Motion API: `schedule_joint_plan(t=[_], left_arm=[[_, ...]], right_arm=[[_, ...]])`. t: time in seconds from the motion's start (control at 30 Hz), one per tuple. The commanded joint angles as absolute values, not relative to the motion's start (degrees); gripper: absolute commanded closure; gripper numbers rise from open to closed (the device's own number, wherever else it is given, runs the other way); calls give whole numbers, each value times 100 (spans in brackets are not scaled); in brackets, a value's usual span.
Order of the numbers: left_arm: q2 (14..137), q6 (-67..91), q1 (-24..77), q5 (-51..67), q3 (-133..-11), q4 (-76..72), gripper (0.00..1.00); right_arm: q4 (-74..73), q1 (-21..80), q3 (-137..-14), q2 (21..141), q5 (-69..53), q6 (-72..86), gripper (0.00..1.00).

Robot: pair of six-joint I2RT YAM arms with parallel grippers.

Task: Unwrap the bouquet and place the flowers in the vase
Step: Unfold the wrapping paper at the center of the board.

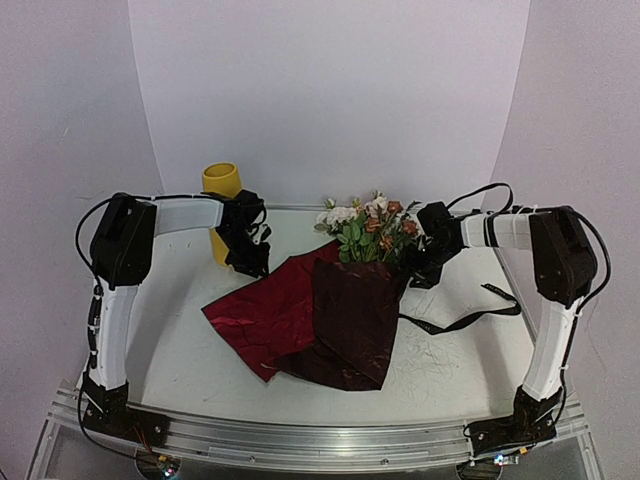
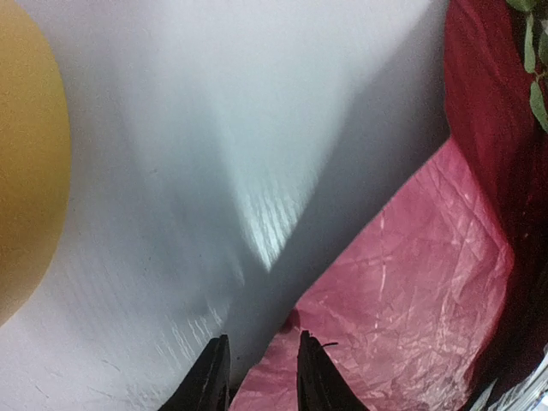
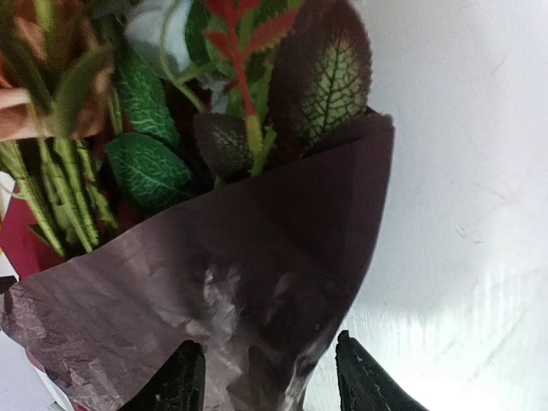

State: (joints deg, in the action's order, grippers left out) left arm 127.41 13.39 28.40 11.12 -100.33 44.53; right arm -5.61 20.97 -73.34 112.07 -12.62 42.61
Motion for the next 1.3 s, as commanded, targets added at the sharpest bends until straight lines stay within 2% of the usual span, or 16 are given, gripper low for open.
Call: schedule_joint_plan(t=[0.0, 0.1, 0.2, 0.5, 0.67, 0.9, 1.07, 1.27], left_arm=[[12127, 1274, 2820, 1430, -9881, 4425, 68], [11975, 1344, 2836, 1539, -9737, 4345, 64], [11800, 1584, 2893, 1528, -9546, 4187, 63], [10851, 2395, 3420, 1360, -8490, 3259, 59], [10559, 3021, 3665, 1889, -7822, 2273, 51], [10758, 3538, 4107, 1988, -7673, 1603, 47], [11021, 3823, 4224, 2075, -7630, 1178, 38], [11525, 3953, 4228, 2230, -7951, 1111, 37]], right_arm=[[-1104, 2204, -7470, 10781, -960, 4126, 41], [-1149, 2256, -7412, 10704, -885, 4143, 34], [-1151, 2296, -7370, 10596, -779, 4131, 31], [-1151, 2356, -7111, 10117, -588, 3936, 30], [-1151, 2408, -6842, 9744, -536, 3812, 32], [-1124, 2449, -6363, 9162, -528, 3726, 34], [-1034, 2488, -6036, 8733, -562, 3623, 34], [-872, 2493, -5578, 8041, -580, 3578, 34]])
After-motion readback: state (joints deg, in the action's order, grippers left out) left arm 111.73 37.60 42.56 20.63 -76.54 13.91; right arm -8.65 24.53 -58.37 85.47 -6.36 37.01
